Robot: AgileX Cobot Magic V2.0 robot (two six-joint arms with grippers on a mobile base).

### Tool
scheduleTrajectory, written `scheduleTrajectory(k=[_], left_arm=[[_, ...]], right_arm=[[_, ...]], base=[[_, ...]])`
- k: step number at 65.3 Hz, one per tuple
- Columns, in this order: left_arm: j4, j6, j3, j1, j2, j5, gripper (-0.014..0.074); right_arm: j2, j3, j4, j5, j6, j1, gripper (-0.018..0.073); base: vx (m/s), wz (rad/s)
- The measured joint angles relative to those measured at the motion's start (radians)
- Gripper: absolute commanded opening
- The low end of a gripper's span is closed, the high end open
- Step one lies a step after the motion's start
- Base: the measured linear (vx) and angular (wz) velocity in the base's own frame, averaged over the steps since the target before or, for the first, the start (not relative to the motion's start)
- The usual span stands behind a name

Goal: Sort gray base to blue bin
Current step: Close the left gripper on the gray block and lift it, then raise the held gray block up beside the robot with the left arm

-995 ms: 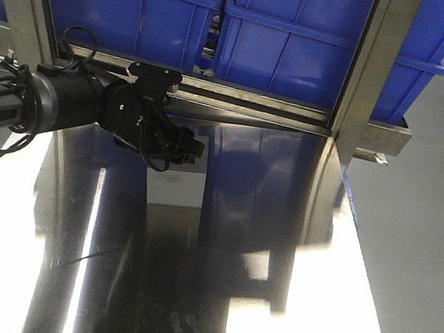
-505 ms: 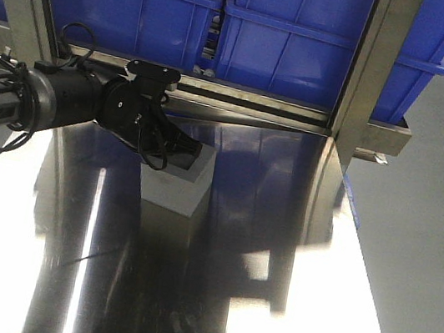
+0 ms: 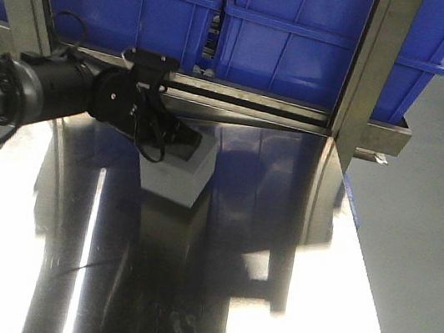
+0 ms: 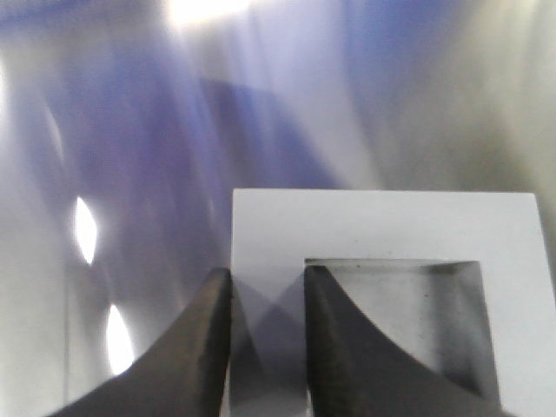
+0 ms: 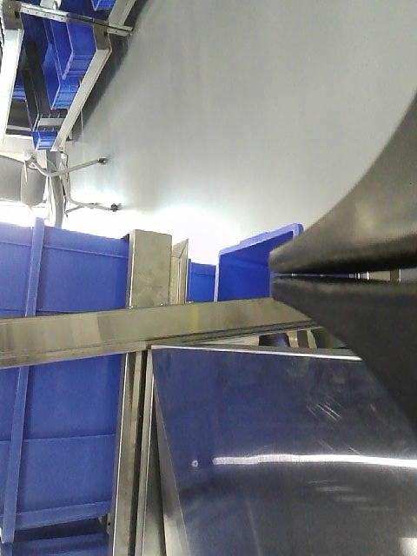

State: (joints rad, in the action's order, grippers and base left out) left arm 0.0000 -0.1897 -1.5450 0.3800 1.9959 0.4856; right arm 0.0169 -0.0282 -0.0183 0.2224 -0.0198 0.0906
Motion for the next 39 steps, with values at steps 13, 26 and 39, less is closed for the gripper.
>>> scheduleTrajectory(k=[13, 26, 39], left_arm=[[0.000, 0.000, 0.158, 0.000, -0.161, -0.186, -0.0007], [0.000, 0.000, 0.382, 0.000, -0.360, -0.323, -0.0008], [0.000, 0.003, 0.522, 0.000, -0.569, -0.375, -0.0006]], right_arm=[[0.000, 0.000, 0.000, 0.000, 0.000, 0.000, -0.0005], [0.000, 0.000, 0.000, 0.000, 0.000, 0.000, -0.0005], [0.000, 0.000, 0.000, 0.000, 0.000, 0.000, -0.0005]], base=[[0.00, 0.00], [0.00, 0.00], [0.00, 0.00]])
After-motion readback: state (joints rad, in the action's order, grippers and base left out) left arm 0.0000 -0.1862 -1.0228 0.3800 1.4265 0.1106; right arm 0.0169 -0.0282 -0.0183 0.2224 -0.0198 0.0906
